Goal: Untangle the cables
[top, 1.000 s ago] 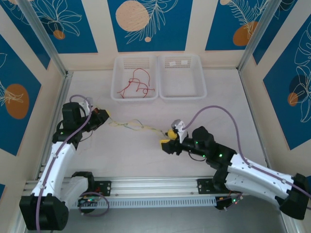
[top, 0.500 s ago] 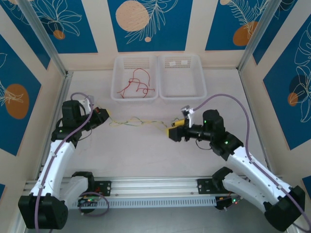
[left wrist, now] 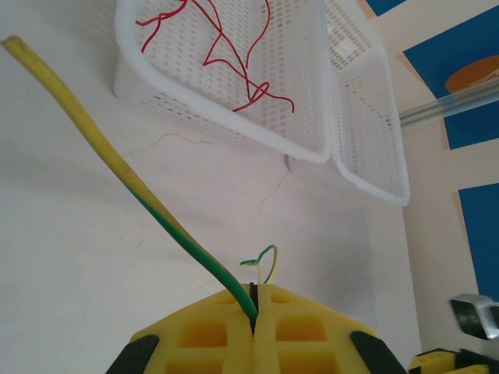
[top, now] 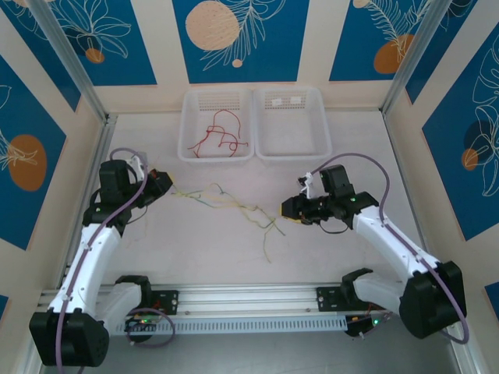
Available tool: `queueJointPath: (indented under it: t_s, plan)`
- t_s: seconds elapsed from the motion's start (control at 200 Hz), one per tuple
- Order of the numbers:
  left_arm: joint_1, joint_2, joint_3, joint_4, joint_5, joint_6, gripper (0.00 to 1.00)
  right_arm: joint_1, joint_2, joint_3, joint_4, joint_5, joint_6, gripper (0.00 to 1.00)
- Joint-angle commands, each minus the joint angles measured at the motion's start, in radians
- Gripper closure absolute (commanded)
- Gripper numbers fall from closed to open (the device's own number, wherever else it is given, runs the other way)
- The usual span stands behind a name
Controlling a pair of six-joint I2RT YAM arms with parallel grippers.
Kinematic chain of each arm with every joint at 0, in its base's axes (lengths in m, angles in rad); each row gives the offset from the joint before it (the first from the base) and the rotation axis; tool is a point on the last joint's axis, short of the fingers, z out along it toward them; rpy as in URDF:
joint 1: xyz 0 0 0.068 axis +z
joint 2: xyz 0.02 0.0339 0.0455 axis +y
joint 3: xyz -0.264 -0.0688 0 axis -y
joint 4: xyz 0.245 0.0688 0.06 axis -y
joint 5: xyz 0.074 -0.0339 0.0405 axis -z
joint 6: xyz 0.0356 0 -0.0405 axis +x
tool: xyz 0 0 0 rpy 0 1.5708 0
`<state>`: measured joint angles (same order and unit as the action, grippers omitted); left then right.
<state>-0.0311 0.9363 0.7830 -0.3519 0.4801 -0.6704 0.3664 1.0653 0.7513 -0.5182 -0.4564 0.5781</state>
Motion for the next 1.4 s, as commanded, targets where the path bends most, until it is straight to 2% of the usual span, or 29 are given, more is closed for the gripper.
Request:
queueJointPath:
  t_s: [0.0, 0.14, 0.26, 0.47, 0.645, 0.86, 1.035, 1.12, 1.22, 1.3, 1.395]
  plan:
    - [-0.010, 0.007, 0.041, 0.017, 0.051, 0.043, 1.00, 0.092, -0.115, 0.070, -0.017, 0.159, -0.134, 0.59]
    - [-0.011, 0.031, 0.072, 0.006, 0.105, 0.096, 1.00, 0.281, -0.122, 0.134, 0.077, 0.317, -0.308, 0.58]
    - [-0.022, 0.059, 0.099, 0.016, 0.120, 0.106, 1.00, 0.359, 0.016, 0.239, 0.139, 0.343, -0.395, 0.60]
    - [-0.059, 0.081, 0.114, 0.053, 0.111, 0.107, 1.00, 0.403, 0.375, 0.553, 0.068, 0.275, -0.483, 0.66]
    - [-0.081, 0.081, 0.120, 0.057, 0.109, 0.117, 1.00, 0.413, 0.573, 0.738, -0.009, 0.164, -0.506, 0.66]
    - [-0.088, 0.076, 0.124, 0.054, 0.099, 0.121, 1.00, 0.421, 0.667, 0.788, -0.021, 0.055, -0.534, 0.69]
    - [-0.102, 0.087, 0.126, 0.070, 0.102, 0.114, 1.00, 0.420, 0.718, 0.792, -0.037, -0.010, -0.567, 0.60]
    - [-0.112, 0.088, 0.128, 0.074, 0.097, 0.113, 1.00, 0.422, 0.741, 0.794, -0.034, -0.012, -0.576, 0.60]
    - [-0.120, 0.085, 0.127, 0.072, 0.095, 0.112, 1.00, 0.419, 0.764, 0.808, -0.042, -0.001, -0.578, 0.65]
    - [-0.122, 0.080, 0.124, 0.066, 0.090, 0.116, 1.00, 0.414, 0.758, 0.800, -0.020, -0.021, -0.575, 0.87]
    - [-0.123, 0.073, 0.121, 0.062, 0.088, 0.119, 1.00, 0.405, 0.746, 0.792, -0.001, -0.040, -0.559, 0.96]
